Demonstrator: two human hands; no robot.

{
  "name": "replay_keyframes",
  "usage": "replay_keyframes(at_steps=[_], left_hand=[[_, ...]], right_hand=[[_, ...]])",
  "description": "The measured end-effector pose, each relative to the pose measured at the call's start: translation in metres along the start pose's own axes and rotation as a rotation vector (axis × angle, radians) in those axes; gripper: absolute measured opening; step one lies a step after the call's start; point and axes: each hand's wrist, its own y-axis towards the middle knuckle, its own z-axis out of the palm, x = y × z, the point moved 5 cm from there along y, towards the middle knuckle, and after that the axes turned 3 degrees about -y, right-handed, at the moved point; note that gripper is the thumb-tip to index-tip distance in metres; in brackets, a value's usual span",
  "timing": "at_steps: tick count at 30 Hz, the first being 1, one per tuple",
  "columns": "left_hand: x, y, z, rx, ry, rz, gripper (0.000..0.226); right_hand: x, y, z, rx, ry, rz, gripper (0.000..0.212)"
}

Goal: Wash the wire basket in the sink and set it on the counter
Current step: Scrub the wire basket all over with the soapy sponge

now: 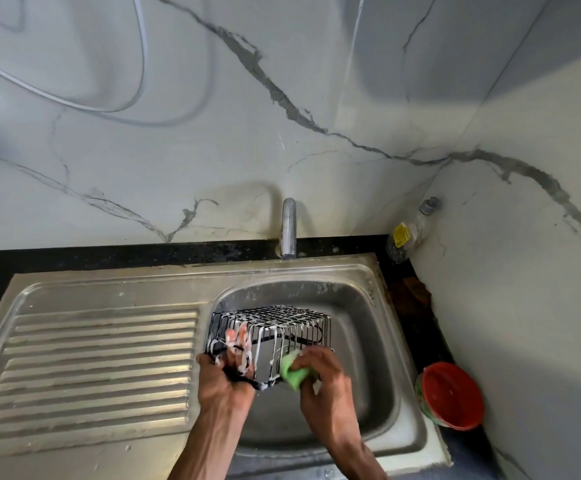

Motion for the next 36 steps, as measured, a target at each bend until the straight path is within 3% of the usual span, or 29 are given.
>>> replay_keyframes(at_steps=[4, 9, 21, 24, 26, 29, 33, 36], left_hand=[[-0.001, -0.004, -0.002, -0.049, -0.032, 0.019, 0.05], [0.01, -0.012, -0.007, -0.074, -0.019, -0.014, 0.042], [-0.007, -0.012, 0.008, -0.048, -0.064, -0.012, 0.063], [-0.011, -0.013, 0.006, -0.073, -0.068, -0.028, 0.072], [-0.01, -0.018, 0.008, -0.078, -0.076, -0.05, 0.06], [-0.009, -0.025, 0.012, -0.106, -0.099, -0.085, 0.043], [-0.013, -0.036, 0.022, -0.094, -0.05, -0.088, 0.041], [-0.013, -0.041, 0.018, -0.097, -0.049, -0.076, 0.04]], right_hand=[[-0.008, 0.006, -0.006, 0.038, -0.061, -0.084, 0.043], [-0.001, 0.038, -0.025, -0.162, -0.058, -0.111, 0.051], [-0.013, -0.008, -0.004, -0.033, -0.028, -0.166, 0.047], [-0.025, -0.004, -0.02, -0.188, -0.033, -0.15, 0.045], [-0.027, 0.005, -0.027, -0.247, -0.008, -0.094, 0.045], [-0.02, 0.013, -0.019, -0.095, -0.017, -0.203, 0.038], [-0.023, 0.023, -0.016, 0.096, -0.08, -0.248, 0.076], [-0.024, 0.026, -0.011, 0.221, -0.121, -0.29, 0.08]])
